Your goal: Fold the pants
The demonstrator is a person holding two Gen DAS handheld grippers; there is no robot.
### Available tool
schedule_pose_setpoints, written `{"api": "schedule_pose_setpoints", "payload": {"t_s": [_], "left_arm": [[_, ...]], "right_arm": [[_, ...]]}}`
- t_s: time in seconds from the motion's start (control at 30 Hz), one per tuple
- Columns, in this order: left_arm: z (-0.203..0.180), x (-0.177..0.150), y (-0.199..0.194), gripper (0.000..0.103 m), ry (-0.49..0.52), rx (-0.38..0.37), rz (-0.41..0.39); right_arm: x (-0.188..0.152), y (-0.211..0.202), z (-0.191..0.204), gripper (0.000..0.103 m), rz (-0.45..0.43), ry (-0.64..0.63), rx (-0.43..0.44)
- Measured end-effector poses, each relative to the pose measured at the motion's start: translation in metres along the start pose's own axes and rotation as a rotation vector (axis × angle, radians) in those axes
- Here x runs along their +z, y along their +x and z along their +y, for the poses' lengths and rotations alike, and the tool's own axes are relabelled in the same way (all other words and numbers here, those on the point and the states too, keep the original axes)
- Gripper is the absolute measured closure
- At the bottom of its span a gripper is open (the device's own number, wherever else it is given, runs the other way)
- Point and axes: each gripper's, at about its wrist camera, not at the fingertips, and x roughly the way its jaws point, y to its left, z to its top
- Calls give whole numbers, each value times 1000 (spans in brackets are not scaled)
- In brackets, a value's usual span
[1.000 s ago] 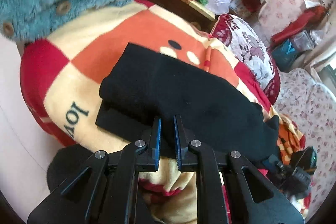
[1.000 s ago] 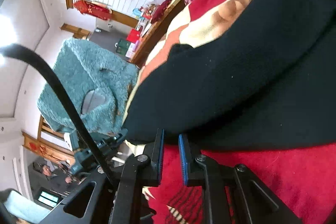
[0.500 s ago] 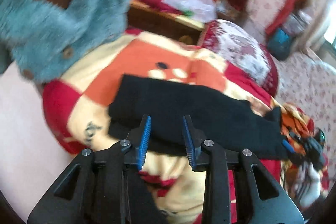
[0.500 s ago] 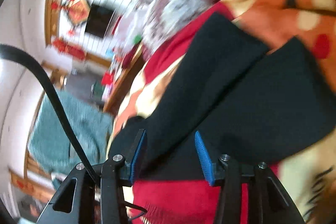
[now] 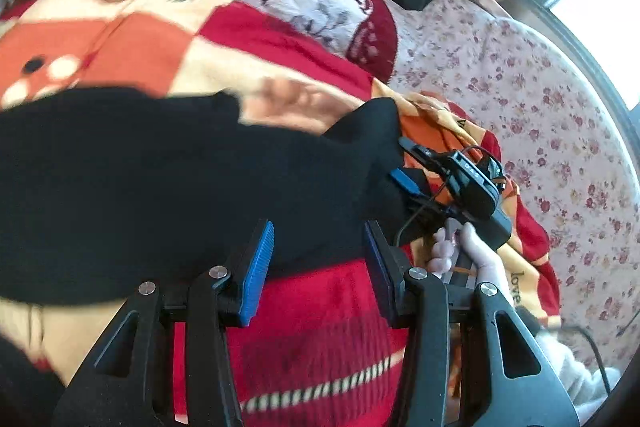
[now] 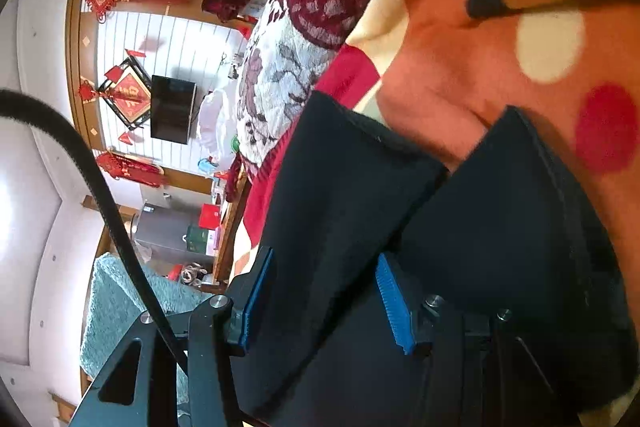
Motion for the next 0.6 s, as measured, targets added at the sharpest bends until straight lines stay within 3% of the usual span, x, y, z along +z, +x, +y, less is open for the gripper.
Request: {"api": "schedule_pose_setpoints", "payload": {"t_s": [0.03, 0.1, 0.17, 0.2, 0.37, 0.6], "left_arm": [[-5, 6, 4, 57, 11, -3, -7], [-11, 18, 18, 47, 23, -27, 12], [-13, 24, 33, 46, 10, -37, 37], [-16, 24, 42, 46, 13, -35, 52], [-29, 10, 51, 46, 146, 99, -5], [-42, -5, 57, 46, 359, 140, -30]], "right_arm": [[4, 3, 0, 54, -1, -3, 16], [9, 5, -2, 66, -12, -5, 22], [12, 7, -9, 89, -17, 8, 14], [12, 7, -10, 92, -23, 8, 20], [6, -6, -1, 96, -37, -14, 51], [10, -41, 30, 96, -80, -46, 117]]}}
